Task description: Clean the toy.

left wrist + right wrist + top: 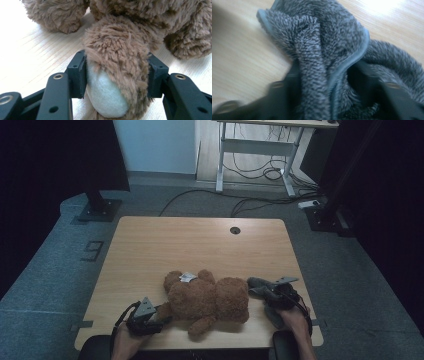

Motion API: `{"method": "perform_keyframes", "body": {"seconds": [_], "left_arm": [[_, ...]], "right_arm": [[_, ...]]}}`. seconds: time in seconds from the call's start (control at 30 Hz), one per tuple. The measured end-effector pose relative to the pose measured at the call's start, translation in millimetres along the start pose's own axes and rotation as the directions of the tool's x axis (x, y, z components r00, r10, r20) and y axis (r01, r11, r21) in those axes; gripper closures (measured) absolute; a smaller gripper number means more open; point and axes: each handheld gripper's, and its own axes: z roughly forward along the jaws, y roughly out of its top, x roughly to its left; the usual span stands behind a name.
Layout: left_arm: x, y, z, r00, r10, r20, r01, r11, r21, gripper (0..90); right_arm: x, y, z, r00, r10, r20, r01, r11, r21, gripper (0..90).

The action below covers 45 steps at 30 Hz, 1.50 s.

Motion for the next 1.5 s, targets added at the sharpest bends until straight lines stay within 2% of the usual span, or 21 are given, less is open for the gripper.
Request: {"method": "perform_keyframes", "body": {"seconds": [0.07,0.17,0.23,0.33,0.53,0.73,0.97,1.2,1.3,1.4,1.5], "left_arm": [[0.3,-0.2,0.3,1.0,-0.001,0.001,0.001,1.0,0.0,44.8],[0.5,-0.2,0.4,1.0,0.002,0.002,-0.002,1.0,0.0,44.7],[0.8,-0.5,0.6,1.0,0.001,0.005,-0.001,1.0,-0.001,44.6],[1.2,-0.6,1.0,1.0,0.0,0.008,0.0,1.0,0.0,43.9],[0.1,-0.1,1.8,0.9998,0.019,0.001,-0.019,0.9998,0.009,43.0],[-0.2,-0.1,2.2,0.9999,0.016,-0.001,-0.016,0.9998,0.008,43.4],[0.2,-0.3,2.3,0.9999,0.017,0.002,-0.017,0.9998,0.011,43.3],[-0.1,-0.2,3.3,0.9999,0.017,-0.002,-0.017,0.9997,0.018,43.1],[-0.9,-0.3,3.9,0.9998,0.018,-0.008,-0.018,0.9996,0.02,42.9],[-1.1,-0.2,4.4,0.9996,0.025,-0.012,-0.025,0.9994,0.026,42.8],[-1.3,-0.3,5.4,0.9997,0.022,-0.013,-0.022,0.9993,0.029,42.7]], "right_arm": [[-1.0,-2.1,-1.9,0.9995,0.007,0.032,-0.006,1.0,-0.007,65.8],[-1.4,-3.7,-4.2,0.999,0.014,0.043,-0.014,1.0,-0.009,72.2],[-3.2,-5.7,-7.3,0.9989,0.041,0.023,-0.04,0.998,-0.037,73.2],[-4.7,-6.6,-16.8,0.9985,0.051,0.018,-0.05,0.996,-0.071,73.3],[-8.4,-1.0,-49.3,0.9978,0.066,-0.007,-0.066,0.986,-0.153,73.1],[-3.9,12.4,-81.3,0.9976,0.045,-0.053,-0.055,0.976,-0.21,72.5],[15.3,40.1,-103.2,0.9924,-0.018,-0.122,-0.014,0.966,-0.259,71.6],[43.6,82.5,-102.8,0.9721,-0.117,-0.204,0.058,0.96,-0.274,69.6],[58.3,101.4,-93.6,0.9546,-0.175,-0.241,0.11,0.959,-0.262,68.5],[69.5,114.0,-82.9,0.941,-0.207,-0.268,0.138,0.958,-0.252,68.4],[81.2,124.3,-67.3,0.9169,-0.245,-0.315,0.175,0.957,-0.232,68.4]]}}
